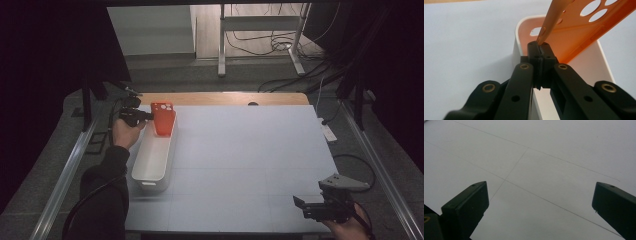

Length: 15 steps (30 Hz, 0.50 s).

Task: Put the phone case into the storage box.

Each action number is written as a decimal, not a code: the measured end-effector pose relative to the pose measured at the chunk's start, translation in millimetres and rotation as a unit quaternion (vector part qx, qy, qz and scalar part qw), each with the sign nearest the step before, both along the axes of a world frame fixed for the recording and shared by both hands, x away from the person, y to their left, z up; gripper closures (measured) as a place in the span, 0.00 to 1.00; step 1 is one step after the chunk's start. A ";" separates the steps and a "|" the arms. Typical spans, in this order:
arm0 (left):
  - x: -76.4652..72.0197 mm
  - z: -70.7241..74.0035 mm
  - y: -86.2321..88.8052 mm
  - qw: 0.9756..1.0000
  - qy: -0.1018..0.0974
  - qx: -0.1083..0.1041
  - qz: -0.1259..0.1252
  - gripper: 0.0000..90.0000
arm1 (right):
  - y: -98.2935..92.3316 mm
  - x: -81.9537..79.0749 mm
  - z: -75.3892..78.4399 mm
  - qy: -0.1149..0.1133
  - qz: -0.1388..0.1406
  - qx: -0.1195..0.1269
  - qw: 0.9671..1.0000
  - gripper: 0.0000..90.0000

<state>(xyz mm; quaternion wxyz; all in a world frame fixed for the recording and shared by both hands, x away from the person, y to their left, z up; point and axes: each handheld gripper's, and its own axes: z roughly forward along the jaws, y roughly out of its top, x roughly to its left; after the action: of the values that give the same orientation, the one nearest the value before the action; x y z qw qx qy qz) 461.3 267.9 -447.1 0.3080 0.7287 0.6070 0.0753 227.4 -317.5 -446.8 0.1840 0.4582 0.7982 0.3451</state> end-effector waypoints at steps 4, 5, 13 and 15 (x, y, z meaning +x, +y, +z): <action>1.7 -1.6 -1.6 1.000 0.001 0.000 0.006 0.98 | -0.2 0.0 0.0 0.000 0.000 0.000 1.000 0.01; 2.0 -1.7 -1.3 1.000 0.002 0.000 0.006 0.98 | -0.2 0.0 -0.1 0.000 0.000 0.000 1.000 0.01; 3.0 -2.9 -0.4 1.000 -0.003 -0.016 0.006 0.93 | 0.1 -0.2 0.0 -0.001 0.000 -0.001 1.000 0.01; 2.8 -2.4 -0.1 1.000 -0.007 -0.019 0.006 0.89 | 0.1 -0.3 0.2 -0.001 0.001 -0.001 1.000 0.01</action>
<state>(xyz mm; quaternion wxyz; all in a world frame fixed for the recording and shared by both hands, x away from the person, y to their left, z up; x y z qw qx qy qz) 464.0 267.8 -449.5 0.3256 0.7183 0.6109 0.0702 227.1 -317.4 -446.7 0.1853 0.4570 0.7988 0.3445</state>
